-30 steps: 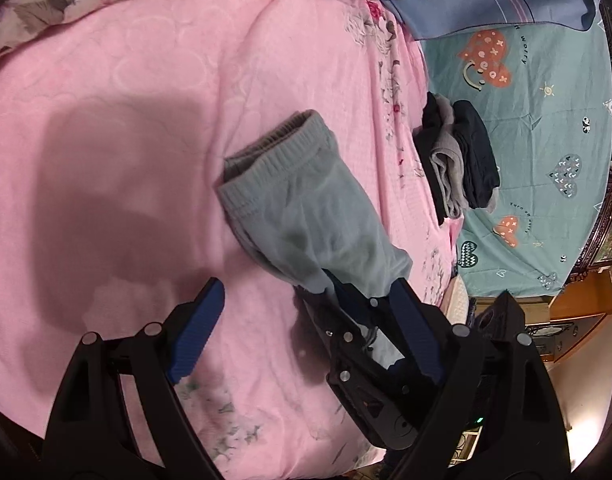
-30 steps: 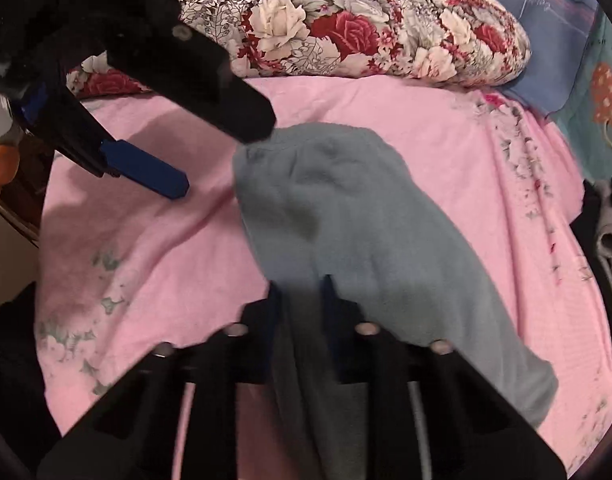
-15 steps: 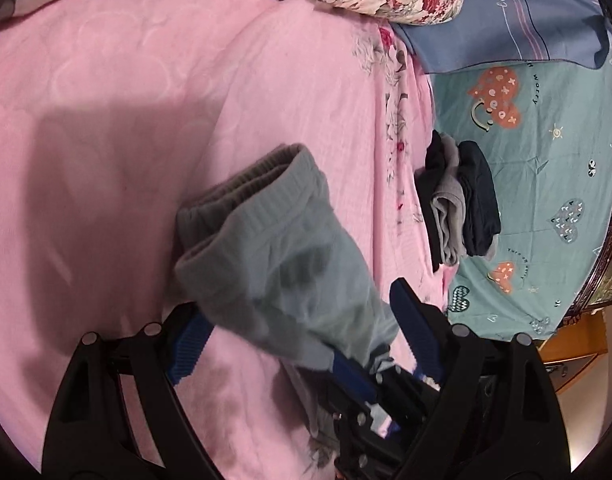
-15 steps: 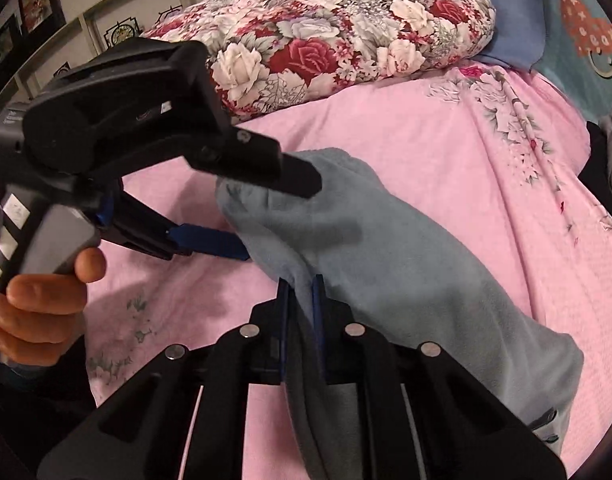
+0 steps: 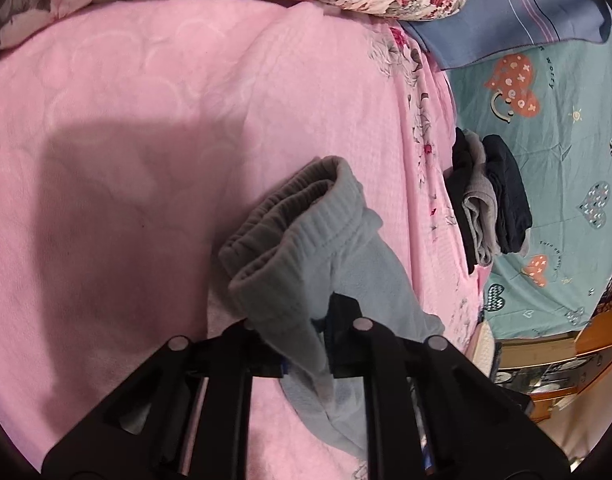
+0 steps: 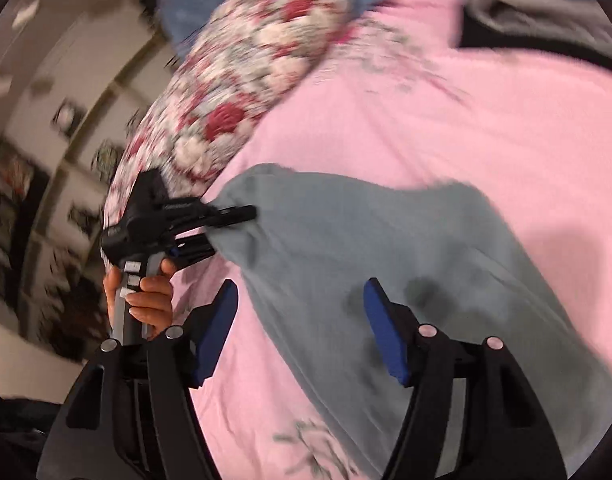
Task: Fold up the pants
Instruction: 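Grasp the pants end with the left gripper and fold it over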
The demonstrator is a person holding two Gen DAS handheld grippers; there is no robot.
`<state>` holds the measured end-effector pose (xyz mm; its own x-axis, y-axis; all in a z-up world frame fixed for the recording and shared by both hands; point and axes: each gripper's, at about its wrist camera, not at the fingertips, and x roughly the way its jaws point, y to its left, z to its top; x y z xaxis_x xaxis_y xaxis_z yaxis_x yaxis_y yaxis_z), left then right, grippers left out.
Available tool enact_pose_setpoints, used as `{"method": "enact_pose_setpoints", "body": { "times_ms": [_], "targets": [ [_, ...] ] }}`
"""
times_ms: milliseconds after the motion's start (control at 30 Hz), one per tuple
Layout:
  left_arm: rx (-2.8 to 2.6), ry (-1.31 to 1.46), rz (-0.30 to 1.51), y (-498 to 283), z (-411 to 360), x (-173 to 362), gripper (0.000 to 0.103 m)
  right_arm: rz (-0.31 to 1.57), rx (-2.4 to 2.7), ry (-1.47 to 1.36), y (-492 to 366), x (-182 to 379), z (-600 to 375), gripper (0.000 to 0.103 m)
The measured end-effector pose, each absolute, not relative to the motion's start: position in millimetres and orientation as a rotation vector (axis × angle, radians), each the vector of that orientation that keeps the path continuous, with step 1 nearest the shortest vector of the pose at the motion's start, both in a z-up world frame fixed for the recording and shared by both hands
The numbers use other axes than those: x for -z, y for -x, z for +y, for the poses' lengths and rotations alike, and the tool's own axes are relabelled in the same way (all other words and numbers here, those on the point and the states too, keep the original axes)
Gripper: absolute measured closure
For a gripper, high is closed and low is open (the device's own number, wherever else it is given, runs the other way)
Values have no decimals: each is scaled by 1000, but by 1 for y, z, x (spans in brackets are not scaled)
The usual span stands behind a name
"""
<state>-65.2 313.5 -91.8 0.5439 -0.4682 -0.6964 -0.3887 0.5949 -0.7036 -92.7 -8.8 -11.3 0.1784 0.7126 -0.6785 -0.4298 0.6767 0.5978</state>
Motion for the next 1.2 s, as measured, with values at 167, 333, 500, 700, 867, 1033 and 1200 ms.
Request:
{"method": "enact_pose_setpoints", "body": {
  "times_ms": [167, 333, 500, 700, 867, 1033, 1200],
  "targets": [
    [47, 826, 970, 68, 295, 54, 92, 1242, -785, -501, 91, 57, -44, 37],
    [137, 550, 838, 73, 238, -11, 92, 1213, -816, -534, 86, 45, -51, 37],
    [378, 260, 796, 86, 130, -49, 92, 1046, -690, -602, 92, 14, -132, 29],
    [681, -60, 889, 121, -6, -26, 93, 945, -531, -761, 122, 20, -229, 24],
    [699, -272, 1001, 133, -58, 18, 92, 938, -495, -884, 139, 47, -265, 24],
    [727, -280, 1044, 141, -56, 22, 12, 933, -532, -905, 140, 48, -271, 24],
    [778, -237, 952, 161, -35, -4, 12, 925, -549, -874, 140, 46, -271, 23]
  ]
}}
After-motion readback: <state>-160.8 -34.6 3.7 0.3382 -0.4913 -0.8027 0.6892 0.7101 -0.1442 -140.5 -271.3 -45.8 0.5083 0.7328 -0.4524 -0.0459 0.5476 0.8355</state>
